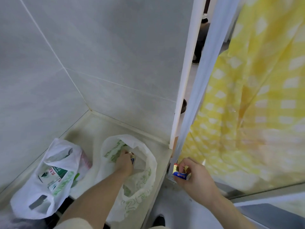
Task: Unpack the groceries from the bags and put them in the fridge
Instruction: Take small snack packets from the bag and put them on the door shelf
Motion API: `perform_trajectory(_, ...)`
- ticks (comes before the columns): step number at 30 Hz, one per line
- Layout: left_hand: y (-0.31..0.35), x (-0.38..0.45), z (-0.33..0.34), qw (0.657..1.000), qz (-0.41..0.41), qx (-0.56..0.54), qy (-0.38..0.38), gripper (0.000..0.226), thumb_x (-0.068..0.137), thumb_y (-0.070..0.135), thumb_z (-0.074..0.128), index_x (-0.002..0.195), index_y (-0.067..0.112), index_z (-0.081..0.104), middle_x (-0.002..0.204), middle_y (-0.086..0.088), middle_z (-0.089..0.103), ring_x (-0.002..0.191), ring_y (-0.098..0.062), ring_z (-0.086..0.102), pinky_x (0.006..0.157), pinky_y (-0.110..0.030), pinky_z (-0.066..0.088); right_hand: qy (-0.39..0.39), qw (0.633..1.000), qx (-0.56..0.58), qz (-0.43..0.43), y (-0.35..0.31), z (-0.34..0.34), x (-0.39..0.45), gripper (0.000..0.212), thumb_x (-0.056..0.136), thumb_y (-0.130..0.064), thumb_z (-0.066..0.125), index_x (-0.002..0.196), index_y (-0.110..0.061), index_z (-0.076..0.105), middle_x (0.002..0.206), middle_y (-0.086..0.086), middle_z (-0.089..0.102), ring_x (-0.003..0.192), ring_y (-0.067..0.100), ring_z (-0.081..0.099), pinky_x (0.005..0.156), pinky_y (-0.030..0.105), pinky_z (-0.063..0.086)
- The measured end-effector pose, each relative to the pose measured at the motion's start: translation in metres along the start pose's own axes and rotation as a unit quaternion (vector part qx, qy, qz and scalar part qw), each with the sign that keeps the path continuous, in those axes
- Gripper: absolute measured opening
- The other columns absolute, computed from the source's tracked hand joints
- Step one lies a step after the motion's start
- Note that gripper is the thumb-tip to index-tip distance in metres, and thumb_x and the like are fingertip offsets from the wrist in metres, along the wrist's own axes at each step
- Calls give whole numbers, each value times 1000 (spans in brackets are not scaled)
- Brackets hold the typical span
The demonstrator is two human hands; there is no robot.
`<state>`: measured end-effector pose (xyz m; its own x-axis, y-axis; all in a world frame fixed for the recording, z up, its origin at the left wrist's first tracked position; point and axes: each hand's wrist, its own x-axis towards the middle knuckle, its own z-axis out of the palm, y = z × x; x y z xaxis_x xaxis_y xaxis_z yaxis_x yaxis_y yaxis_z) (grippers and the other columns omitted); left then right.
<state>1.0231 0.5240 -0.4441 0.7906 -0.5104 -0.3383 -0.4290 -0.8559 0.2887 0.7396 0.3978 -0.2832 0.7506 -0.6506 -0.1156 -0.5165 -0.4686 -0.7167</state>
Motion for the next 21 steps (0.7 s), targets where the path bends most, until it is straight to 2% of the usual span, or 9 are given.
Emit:
perform_trajectory(4, 8, -9, 7, 999, -6, -38, 18, 32, 91, 4, 63, 121, 9, 57, 120, -6, 57, 91, -23, 58, 80, -31, 49, -6, 1000, 11, 24, 8, -11, -11, 28, 76, -26, 81, 78, -27, 52, 86, -13, 61, 72, 13, 58, 62, 34, 50)
perform_trajectory(9, 18, -10, 3, 999, 7, -37, 15, 24, 93, 8, 64, 117, 9, 63, 124, -3, 52, 96, -23, 57, 81, -28, 45, 7, 999, 22, 46, 15, -18, -19, 29, 76, -24, 82, 76, -25, 53, 85, -11, 63, 73, 13, 58, 59, 30, 47)
perform_trajectory(11, 18, -10, 0, 999, 22, -42, 21, 18, 93, 7, 63, 111, 10, 63, 118, 1, 54, 94, -22, 57, 81, -29, 46, 13, 998, 35, 54, 17, -18, -23, 29, 76, -22, 82, 75, -25, 54, 85, -12, 63, 73, 13, 58, 56, 24, 43)
perform_trajectory(13, 17, -11, -4, 998, 40, -51, 12, 9, 92, 7, 64, 96, 16, 65, 108, 9, 57, 97, -21, 61, 81, -28, 48, 19, 997, 45, 59, 19, -19, -25, 29, 77, -19, 83, 75, -24, 55, 86, -17, 61, 73, 13, 58, 55, 21, 42)
perform_trajectory(16, 19, -20, -21, 996, 55, -71, 10, 25, 90, 10, 68, 71, 26, 66, 81, 12, 65, 73, -9, 61, 62, -21, 45, 31, 996, 55, 61, 21, -19, -28, 29, 77, -18, 83, 75, -23, 55, 87, -20, 60, 72, 14, 57, 56, 21, 42)
perform_trajectory(18, 20, -33, -39, 993, 66, -93, 23, 28, 89, 15, 70, 67, 30, 65, 72, 12, 65, 68, -11, 61, 58, -23, 43, 45, 995, 66, 62, 23, -21, -31, 29, 77, -18, 84, 76, -23, 55, 85, -18, 61, 69, 14, 57, 56, 21, 42)
perform_trajectory(21, 21, -59, -70, 985, 93, -125, 78, 14, 89, 13, 72, 82, 24, 76, 87, 14, 65, 78, -15, 62, 73, -29, 52, 65, 992, 82, 72, 27, -29, -36, 28, 76, -20, 85, 77, -24, 57, 84, -18, 63, 66, 15, 58, 54, 23, 43)
